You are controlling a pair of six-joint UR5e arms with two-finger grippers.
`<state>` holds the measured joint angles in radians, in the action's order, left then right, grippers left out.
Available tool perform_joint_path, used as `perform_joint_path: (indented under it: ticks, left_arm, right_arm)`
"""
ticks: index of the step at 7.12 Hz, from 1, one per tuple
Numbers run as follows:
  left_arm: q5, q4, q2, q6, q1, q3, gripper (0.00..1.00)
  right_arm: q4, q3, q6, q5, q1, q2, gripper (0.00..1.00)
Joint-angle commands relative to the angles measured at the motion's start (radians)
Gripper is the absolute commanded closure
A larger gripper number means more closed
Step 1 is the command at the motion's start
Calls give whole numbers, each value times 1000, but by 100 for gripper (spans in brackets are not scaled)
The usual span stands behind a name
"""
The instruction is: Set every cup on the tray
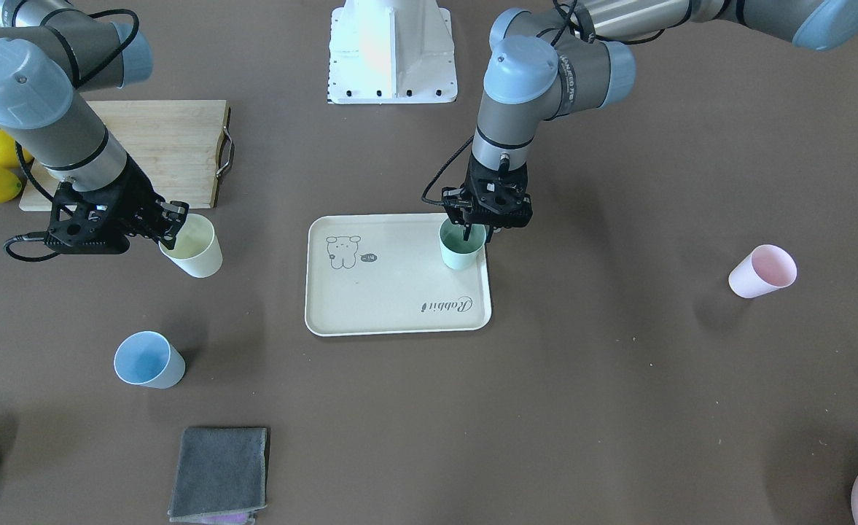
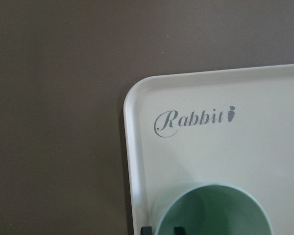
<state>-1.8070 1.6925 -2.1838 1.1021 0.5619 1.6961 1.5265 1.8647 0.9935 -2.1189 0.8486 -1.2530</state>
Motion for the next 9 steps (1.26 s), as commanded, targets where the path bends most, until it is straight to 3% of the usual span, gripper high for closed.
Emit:
perform_joint_path:
  ticks: [1, 3, 5, 7, 9]
  left_arm:
    - [-14, -11, -1, 1, 51, 75, 2]
    - [-208, -28, 13, -93, 213, 100, 2]
    - [-323, -147, 39, -348, 397, 108, 2]
    - [-403, -200, 111, -622, 559, 96, 2]
    - [-403, -205, 195, -859, 639, 36, 2]
  right_arm:
    - [79, 22, 4, -9, 1, 73, 100]
    - [150, 24, 116, -4, -34, 173, 100]
    - [147, -7, 264, 66, -138, 240, 100]
    - [139, -80, 339, 134, -201, 303, 100]
    - [136, -119, 352, 160, -226, 320, 100]
